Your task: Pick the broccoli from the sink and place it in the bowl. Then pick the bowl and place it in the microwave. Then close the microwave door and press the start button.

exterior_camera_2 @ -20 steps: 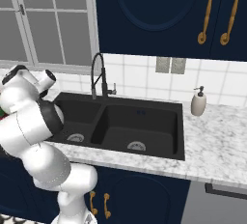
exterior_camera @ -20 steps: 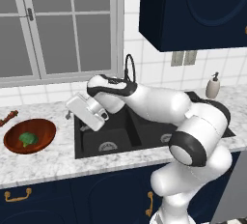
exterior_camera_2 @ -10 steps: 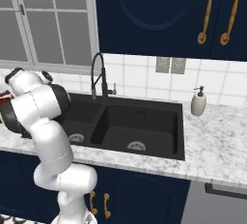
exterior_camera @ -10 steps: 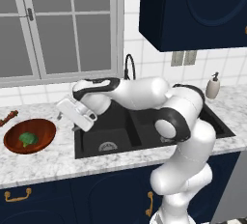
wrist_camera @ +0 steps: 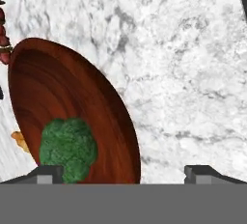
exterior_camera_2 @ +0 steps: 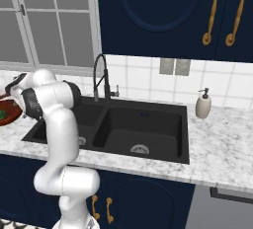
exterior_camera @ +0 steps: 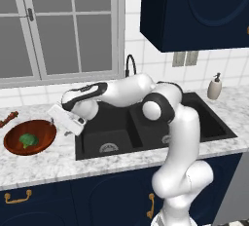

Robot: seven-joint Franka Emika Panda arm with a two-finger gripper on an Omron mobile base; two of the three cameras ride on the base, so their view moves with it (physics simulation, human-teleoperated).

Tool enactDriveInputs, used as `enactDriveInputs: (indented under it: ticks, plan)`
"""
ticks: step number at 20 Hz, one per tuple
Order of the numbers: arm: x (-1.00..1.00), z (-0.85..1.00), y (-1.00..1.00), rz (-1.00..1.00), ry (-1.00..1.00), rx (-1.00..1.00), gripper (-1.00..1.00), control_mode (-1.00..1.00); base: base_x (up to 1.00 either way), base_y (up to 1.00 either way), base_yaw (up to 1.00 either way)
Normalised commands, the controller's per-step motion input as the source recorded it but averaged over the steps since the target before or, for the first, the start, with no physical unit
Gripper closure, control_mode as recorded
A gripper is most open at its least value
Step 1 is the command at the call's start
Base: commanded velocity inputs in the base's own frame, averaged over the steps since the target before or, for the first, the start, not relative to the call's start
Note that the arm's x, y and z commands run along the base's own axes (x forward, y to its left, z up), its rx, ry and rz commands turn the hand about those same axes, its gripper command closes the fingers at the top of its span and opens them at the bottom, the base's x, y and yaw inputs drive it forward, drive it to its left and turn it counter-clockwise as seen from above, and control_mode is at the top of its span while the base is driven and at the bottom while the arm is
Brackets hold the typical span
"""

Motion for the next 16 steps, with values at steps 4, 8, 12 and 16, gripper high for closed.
enactDriveInputs:
  ticks: [4, 8, 12, 16]
  plan:
    - [0.28, -0.4, 0.32, -0.05, 0.05, -0.08, -1.0, -1.0, 0.0, 0.0, 0.0]
    - [0.16, -0.27, 0.34, -0.04, 0.01, -0.04, -1.0, -1.0, 0.0, 0.0, 0.0]
    - [0.08, -0.28, 0.33, -0.03, 0.01, -0.02, -1.0, -1.0, 0.0, 0.0, 0.0]
    - [0.04, -0.3, 0.13, -0.01, 0.0, -0.01, 1.0, -1.0, 0.0, 0.0, 0.0]
